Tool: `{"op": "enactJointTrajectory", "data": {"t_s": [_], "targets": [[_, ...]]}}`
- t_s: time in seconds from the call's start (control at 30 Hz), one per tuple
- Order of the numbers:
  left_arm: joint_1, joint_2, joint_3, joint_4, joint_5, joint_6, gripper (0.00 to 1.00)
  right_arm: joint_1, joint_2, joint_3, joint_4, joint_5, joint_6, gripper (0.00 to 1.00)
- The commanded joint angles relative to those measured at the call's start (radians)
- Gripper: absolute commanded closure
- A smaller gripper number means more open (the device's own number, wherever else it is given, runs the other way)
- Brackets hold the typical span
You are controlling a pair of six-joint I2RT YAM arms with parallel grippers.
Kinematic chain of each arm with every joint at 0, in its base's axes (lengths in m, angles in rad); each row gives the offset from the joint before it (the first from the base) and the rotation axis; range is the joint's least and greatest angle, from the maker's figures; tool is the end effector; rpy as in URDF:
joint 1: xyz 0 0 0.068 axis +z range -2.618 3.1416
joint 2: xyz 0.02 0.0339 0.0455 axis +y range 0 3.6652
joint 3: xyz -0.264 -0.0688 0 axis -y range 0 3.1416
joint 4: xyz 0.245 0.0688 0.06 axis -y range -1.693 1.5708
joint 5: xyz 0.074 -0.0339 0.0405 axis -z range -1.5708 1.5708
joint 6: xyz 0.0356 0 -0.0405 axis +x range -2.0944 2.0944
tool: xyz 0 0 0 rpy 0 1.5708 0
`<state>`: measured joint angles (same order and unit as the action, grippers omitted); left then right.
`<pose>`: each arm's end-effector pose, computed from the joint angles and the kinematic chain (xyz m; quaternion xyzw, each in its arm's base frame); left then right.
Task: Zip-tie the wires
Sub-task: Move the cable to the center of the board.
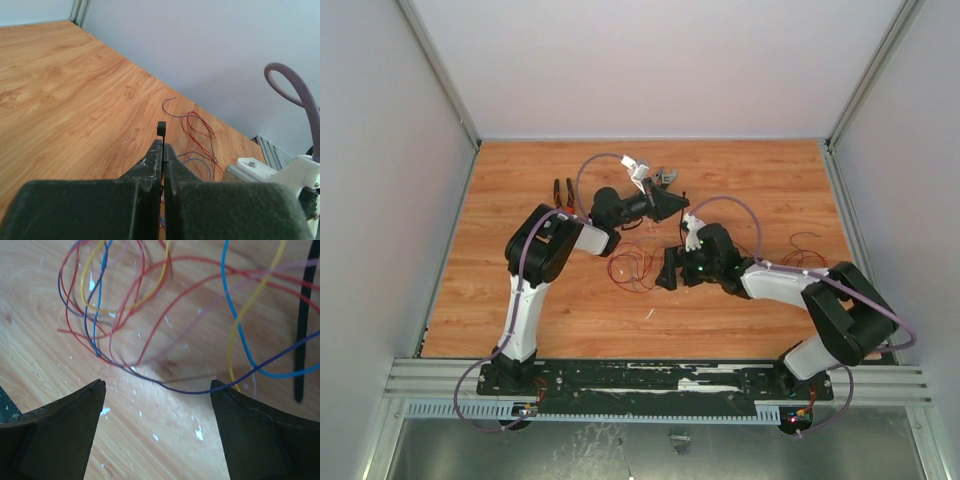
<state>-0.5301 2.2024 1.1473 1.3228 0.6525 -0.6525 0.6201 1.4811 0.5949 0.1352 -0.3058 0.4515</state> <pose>0.3752 -0.2449 0.1701 0.2192 0.5889 -0.5812 0.5170 0.2189 0.1695 0.1509 -0.1368 0.8981 0.3212 0.2674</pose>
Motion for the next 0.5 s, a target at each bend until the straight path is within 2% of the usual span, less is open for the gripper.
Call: {"op": "enactJointTrajectory", "data": {"t_s": [0.0,0.47], "targets": [[0.018,-0.056,-0.044,0.073,0.015,0.000,1.00,0.036,0.082,0.086,-0.013,0.062,-0.026,0.13],[0.100,-0.126,-0.147,0.100,0.042,-0.015,1.00,0.107,0.306,0.354,-0.081,0.103,-0.123,0.13]]}}
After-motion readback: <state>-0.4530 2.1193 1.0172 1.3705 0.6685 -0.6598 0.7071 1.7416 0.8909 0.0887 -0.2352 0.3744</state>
